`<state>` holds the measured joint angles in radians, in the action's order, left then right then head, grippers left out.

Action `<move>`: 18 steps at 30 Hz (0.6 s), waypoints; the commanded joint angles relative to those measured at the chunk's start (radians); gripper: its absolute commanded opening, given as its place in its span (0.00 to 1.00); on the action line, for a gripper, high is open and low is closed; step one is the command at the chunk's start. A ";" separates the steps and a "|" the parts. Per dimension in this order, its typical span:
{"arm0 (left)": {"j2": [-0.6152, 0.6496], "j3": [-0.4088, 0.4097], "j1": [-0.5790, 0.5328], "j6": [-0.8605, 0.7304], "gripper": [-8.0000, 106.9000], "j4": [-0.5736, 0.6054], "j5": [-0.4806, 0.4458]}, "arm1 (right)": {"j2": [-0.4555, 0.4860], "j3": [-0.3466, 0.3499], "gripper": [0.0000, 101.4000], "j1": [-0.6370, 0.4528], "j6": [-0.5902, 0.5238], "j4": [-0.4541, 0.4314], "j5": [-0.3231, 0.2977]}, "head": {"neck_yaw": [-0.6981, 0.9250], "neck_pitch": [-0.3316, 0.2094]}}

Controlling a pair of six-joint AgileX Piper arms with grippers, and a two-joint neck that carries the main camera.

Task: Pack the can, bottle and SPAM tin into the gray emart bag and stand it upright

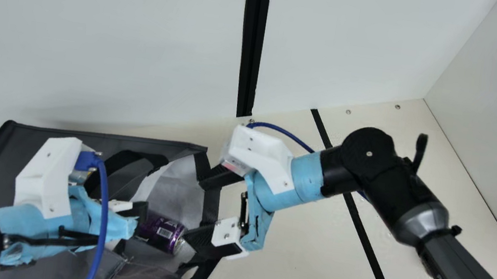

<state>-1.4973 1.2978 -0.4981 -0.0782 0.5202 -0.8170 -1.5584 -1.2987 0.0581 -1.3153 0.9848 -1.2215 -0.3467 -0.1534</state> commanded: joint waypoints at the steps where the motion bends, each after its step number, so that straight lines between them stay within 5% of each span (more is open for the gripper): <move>1: 0.000 0.000 0.000 0.000 0.00 0.000 0.000 | 0.009 -0.002 0.94 -0.021 0.008 -0.008 0.002 | -0.002 -0.021; 18: 0.000 0.000 0.000 0.000 0.00 0.000 0.000 | 0.098 -0.076 0.94 -0.227 0.117 -0.133 0.002 | -0.002 -0.021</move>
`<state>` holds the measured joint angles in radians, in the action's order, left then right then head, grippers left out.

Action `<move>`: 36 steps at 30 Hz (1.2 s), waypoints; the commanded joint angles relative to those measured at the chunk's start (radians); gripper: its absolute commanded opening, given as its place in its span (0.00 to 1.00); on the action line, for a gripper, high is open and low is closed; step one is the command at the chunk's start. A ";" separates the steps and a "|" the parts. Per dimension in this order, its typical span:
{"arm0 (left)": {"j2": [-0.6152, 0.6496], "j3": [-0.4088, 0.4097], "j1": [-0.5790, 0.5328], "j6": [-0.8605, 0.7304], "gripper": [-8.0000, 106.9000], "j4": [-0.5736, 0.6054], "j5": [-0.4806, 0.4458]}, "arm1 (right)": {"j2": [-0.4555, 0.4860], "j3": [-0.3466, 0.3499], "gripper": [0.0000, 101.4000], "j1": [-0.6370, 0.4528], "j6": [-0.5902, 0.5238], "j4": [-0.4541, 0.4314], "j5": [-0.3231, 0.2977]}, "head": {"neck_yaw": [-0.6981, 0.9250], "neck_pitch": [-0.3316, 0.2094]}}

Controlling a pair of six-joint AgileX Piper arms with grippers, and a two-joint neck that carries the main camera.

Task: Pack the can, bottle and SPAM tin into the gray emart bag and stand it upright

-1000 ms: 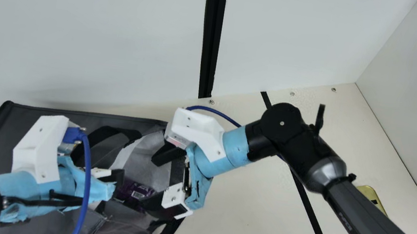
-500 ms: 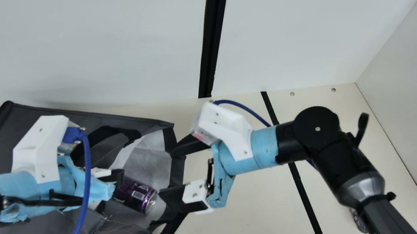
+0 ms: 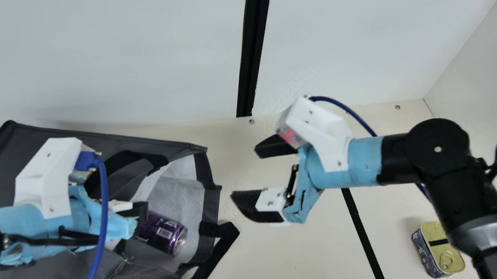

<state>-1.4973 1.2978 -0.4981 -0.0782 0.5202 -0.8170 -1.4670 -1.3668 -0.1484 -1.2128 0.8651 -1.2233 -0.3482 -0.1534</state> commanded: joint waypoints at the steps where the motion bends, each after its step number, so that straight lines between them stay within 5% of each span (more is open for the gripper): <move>1: 0.000 0.000 0.000 0.000 0.00 0.000 0.000 | 0.014 -0.016 0.94 -0.035 0.028 -0.026 0.003 | -0.001 -0.021; 9: 0.000 0.000 0.000 0.000 0.00 0.000 0.000 | 0.074 -0.072 0.94 -0.123 0.132 -0.126 0.008 | -0.001 -0.021; 26: 0.000 0.000 0.000 0.000 0.00 0.000 0.000 | 0.209 -0.076 0.94 -0.236 0.329 -0.357 0.048 | -0.001 -0.021; 36: 0.000 0.000 0.000 0.000 0.00 0.000 0.000 | 0.305 -0.082 0.94 -0.274 0.548 -0.570 0.042 | -0.001 -0.021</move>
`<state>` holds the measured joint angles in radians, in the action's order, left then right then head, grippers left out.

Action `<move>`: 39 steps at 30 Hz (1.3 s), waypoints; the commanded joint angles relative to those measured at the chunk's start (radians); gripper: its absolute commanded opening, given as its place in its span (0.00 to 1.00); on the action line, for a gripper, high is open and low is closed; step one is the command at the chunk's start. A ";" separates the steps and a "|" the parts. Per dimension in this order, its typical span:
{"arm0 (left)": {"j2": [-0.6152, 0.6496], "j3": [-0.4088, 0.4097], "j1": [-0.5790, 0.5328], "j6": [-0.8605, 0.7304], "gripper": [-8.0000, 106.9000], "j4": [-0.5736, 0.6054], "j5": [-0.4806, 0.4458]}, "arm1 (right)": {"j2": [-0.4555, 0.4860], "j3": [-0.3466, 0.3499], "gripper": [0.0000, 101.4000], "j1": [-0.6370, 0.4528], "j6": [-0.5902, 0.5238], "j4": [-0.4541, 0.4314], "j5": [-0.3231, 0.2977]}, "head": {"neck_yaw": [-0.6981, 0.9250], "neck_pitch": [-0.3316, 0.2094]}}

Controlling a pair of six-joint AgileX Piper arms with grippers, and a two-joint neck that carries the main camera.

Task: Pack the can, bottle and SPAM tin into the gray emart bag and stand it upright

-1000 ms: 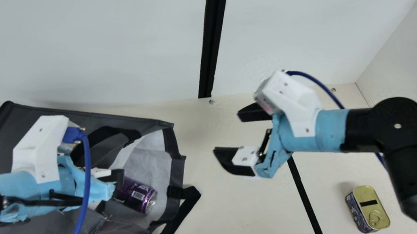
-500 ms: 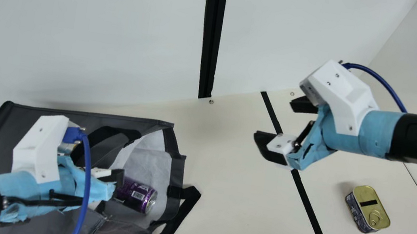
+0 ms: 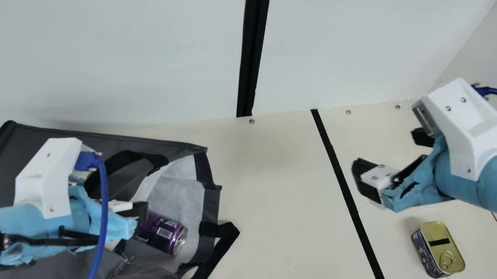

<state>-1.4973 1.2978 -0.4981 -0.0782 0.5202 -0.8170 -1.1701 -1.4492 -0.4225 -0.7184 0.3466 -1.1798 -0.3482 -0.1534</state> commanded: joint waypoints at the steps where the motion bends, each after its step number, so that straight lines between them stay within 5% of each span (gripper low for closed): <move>1: 0.000 0.000 0.000 0.000 0.00 0.000 0.000 | 0.018 0.001 0.94 0.001 0.079 -0.077 -0.005 | -0.001 -0.021; 8: 0.000 0.000 0.000 0.000 0.00 0.000 0.000 | 0.081 0.006 0.94 0.023 0.244 -0.245 -0.040 | -0.001 -0.021; 18: 0.000 0.000 0.000 0.000 0.00 0.000 0.000 | 0.161 0.123 0.94 0.037 0.442 -0.417 -0.040 | -0.001 -0.021; 39: 0.000 0.000 0.000 0.000 0.00 0.000 0.000 | 0.258 0.239 0.94 -0.195 0.410 -0.367 -0.040 | -0.001 -0.021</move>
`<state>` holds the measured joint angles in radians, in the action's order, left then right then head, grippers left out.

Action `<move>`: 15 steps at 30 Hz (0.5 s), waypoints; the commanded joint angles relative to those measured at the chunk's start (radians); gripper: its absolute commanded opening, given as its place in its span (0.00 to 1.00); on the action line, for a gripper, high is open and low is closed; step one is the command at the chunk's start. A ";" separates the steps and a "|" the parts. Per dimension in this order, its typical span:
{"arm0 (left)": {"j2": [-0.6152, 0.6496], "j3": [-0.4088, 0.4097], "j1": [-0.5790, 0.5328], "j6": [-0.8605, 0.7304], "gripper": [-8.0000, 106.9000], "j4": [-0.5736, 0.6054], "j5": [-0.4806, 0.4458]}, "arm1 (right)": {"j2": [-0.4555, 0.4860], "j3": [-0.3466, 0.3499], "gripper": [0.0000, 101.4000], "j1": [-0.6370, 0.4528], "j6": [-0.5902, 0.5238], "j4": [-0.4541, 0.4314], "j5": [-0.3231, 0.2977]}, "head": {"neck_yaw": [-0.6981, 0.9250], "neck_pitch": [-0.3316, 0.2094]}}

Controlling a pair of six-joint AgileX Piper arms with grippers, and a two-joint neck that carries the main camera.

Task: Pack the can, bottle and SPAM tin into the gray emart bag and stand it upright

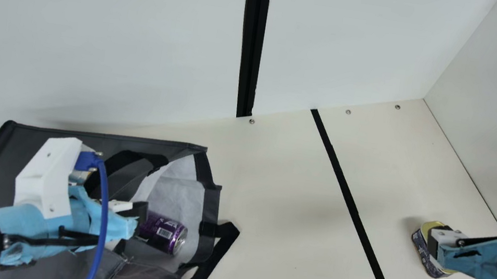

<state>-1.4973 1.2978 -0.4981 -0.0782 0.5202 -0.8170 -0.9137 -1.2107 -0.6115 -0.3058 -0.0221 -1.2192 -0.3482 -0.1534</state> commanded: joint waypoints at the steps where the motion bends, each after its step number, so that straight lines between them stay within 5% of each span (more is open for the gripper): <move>1: 0.000 0.000 0.000 0.000 0.00 0.000 0.000 | 0.003 0.002 0.94 -0.012 -0.006 0.005 -0.001 | -0.001 -0.021; 15: 0.000 0.000 0.000 0.000 0.00 0.000 0.000 | 0.020 0.017 0.94 -0.035 -0.016 0.028 -0.001 | -0.001 -0.021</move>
<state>-1.4973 1.2978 -0.4981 -0.0782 0.5202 -0.8170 -0.8942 -1.1955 -0.6467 -0.3212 0.0053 -1.2203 -0.3467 -0.1534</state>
